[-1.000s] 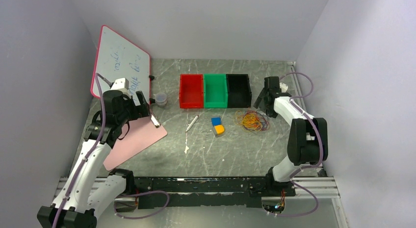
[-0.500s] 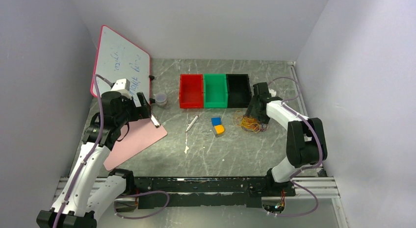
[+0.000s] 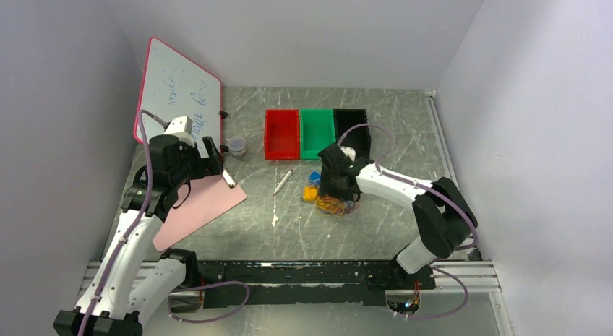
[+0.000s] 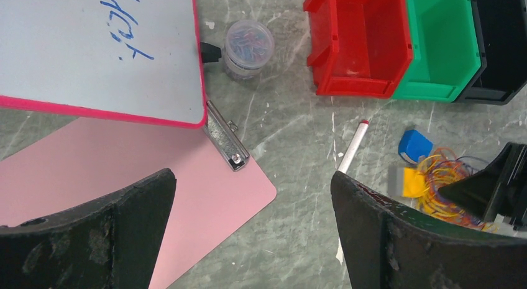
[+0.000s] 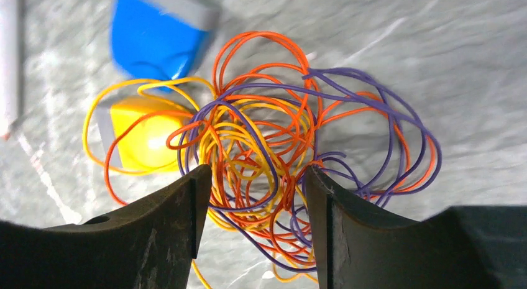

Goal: Untangle the cables

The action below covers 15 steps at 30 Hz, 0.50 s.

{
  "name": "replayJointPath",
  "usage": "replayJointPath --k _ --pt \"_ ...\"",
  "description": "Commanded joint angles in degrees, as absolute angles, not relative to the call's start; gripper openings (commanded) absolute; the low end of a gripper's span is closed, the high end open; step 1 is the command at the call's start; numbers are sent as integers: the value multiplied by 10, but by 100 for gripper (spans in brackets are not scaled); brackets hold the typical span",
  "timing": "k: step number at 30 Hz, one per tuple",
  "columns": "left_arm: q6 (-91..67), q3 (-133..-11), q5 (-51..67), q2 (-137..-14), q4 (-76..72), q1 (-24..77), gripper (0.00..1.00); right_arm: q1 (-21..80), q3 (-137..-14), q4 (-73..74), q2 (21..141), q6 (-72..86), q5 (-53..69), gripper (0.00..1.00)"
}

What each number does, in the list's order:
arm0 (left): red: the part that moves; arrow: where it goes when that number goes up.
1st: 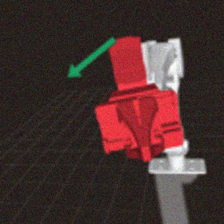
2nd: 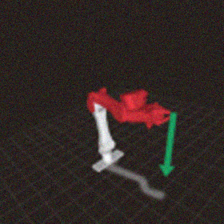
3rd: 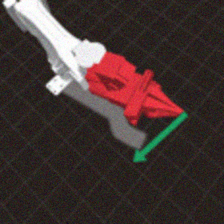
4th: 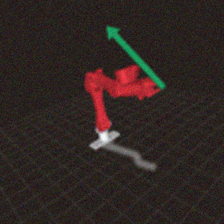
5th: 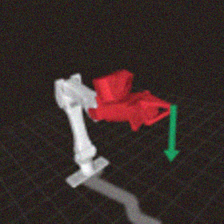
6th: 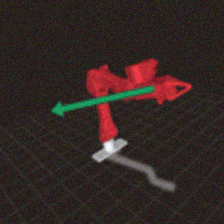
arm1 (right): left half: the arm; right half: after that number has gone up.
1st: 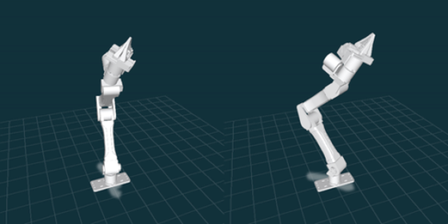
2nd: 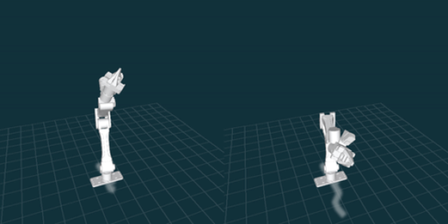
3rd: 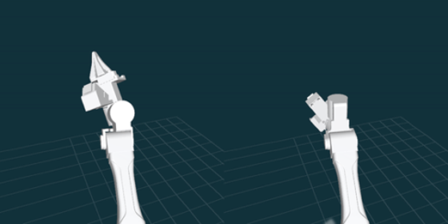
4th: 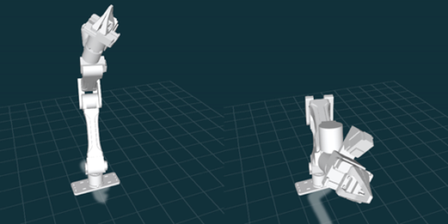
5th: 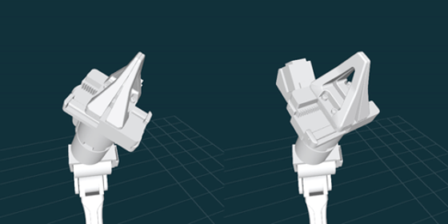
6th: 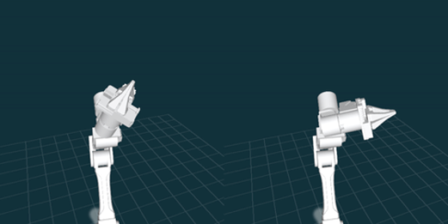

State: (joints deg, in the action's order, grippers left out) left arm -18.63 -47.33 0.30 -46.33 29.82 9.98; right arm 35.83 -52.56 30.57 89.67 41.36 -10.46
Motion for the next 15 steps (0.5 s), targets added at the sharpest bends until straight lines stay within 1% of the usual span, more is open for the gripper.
replayJointPath --k 1,6,8,11,15 --pt "-182 -469 24 -463 282 104 99 418 -551 311 871 474 -107 62" --pt "-188 -470 34 -475 274 104 99 428 -592 341 827 455 -171 70" --pt "-190 -471 38 -481 270 104 99 426 -594 352 792 434 -205 71" --pt "-192 -471 42 -486 265 104 99 415 -584 362 756 403 -221 76" --pt "-191 -470 50 -490 258 104 99 386 -558 377 736 358 -210 76"
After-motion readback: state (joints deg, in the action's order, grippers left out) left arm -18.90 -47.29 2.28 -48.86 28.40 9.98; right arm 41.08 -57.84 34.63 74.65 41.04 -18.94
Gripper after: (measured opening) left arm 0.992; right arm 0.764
